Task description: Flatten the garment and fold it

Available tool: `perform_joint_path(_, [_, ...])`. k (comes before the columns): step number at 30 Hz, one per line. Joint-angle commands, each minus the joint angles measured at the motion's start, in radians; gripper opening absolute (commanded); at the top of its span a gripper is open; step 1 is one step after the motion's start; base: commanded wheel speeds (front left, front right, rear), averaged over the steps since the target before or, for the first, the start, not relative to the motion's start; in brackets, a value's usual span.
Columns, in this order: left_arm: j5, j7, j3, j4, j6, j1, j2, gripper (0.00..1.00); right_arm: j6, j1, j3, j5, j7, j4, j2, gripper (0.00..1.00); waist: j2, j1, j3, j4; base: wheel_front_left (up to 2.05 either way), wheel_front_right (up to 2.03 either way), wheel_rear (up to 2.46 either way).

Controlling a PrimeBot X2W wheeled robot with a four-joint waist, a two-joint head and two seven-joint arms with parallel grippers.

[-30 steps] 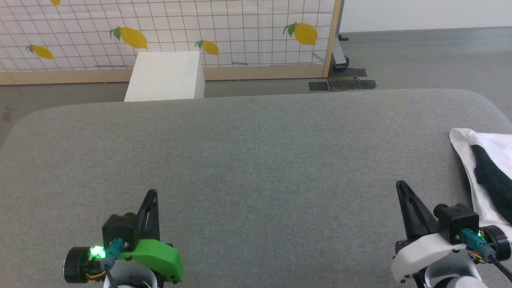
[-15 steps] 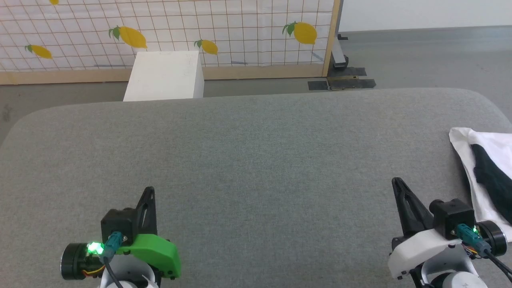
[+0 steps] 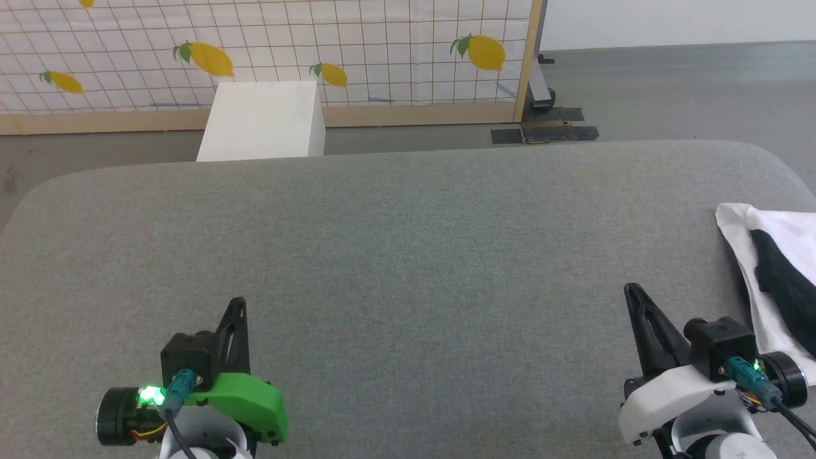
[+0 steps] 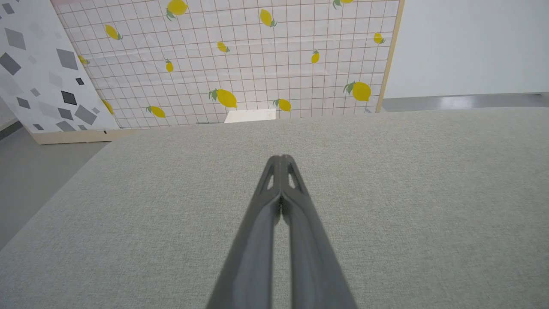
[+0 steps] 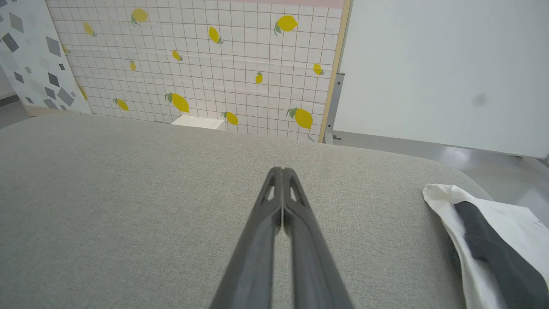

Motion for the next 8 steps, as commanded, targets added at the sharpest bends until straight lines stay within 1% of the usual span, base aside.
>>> perform_joint_path(1, [0.010, 0.001, 0.004, 0.003, -0.008, -0.017, -0.006, 0.00, -0.002, -0.019, 0.002, -0.001, 0.003, 0.002, 0.003, 0.00, -0.0001, 0.0000, 0.000, 0.000, 0.00, 0.00, 0.00])
perform_joint_path(8, [0.010, 0.001, 0.004, 0.003, -0.008, -0.017, -0.006, 0.00, -0.002, -0.019, 0.002, -0.001, 0.003, 0.002, 0.003, 0.00, -0.0001, 0.0000, 0.000, 0.000, 0.00, 0.00, 0.00])
